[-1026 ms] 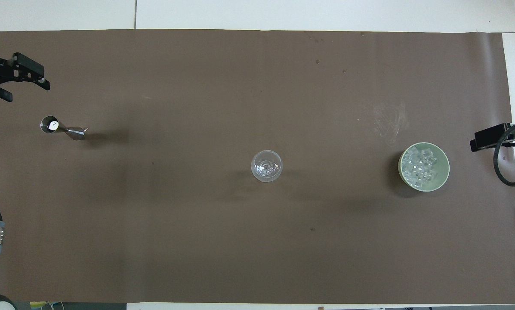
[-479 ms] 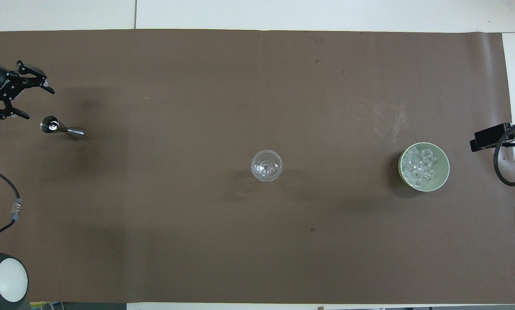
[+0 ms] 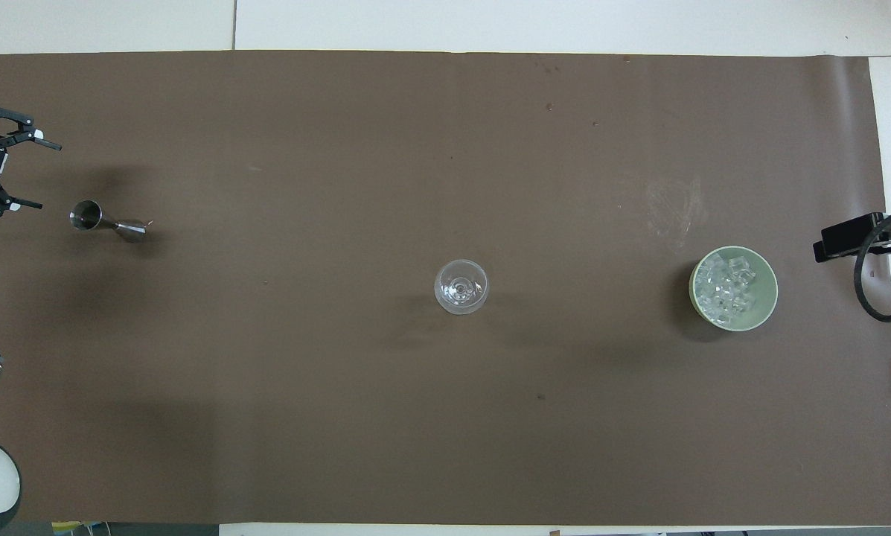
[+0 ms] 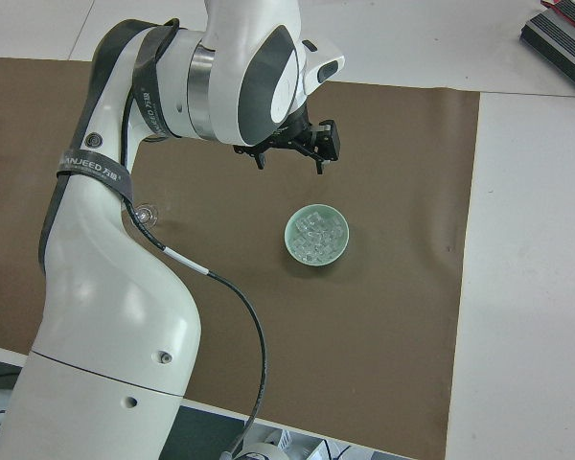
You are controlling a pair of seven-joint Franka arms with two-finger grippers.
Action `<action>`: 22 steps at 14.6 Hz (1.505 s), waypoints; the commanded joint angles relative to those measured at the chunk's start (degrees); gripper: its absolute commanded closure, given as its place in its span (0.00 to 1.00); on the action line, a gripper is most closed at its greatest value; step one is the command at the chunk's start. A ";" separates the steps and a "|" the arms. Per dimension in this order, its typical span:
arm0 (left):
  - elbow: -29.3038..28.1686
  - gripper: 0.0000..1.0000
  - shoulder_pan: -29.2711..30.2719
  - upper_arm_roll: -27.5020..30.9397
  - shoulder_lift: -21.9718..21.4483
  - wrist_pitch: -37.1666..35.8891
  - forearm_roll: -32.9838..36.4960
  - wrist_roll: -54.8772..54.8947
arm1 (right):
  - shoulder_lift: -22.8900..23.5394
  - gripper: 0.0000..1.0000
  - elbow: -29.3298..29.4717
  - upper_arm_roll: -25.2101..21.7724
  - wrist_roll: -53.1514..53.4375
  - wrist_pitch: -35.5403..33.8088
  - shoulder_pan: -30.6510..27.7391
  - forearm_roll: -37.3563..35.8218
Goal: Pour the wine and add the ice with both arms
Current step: 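Move the open left gripper down beside the silver jigger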
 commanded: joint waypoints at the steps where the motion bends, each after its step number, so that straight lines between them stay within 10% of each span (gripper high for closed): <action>1: -8.65 0.00 0.05 0.76 -4.39 4.16 -3.67 -4.94 | -1.33 0.00 -1.49 0.28 -1.04 0.73 -0.86 0.84; 13: -39.94 0.00 5.85 0.67 -19.06 9.79 -18.54 -7.68 | -1.33 0.00 -1.40 0.28 -1.04 0.73 -0.78 0.93; 22: -40.57 0.00 3.83 0.41 -18.81 16.83 -20.91 -8.82 | -1.33 0.00 -1.40 0.28 -1.04 0.73 -0.78 0.93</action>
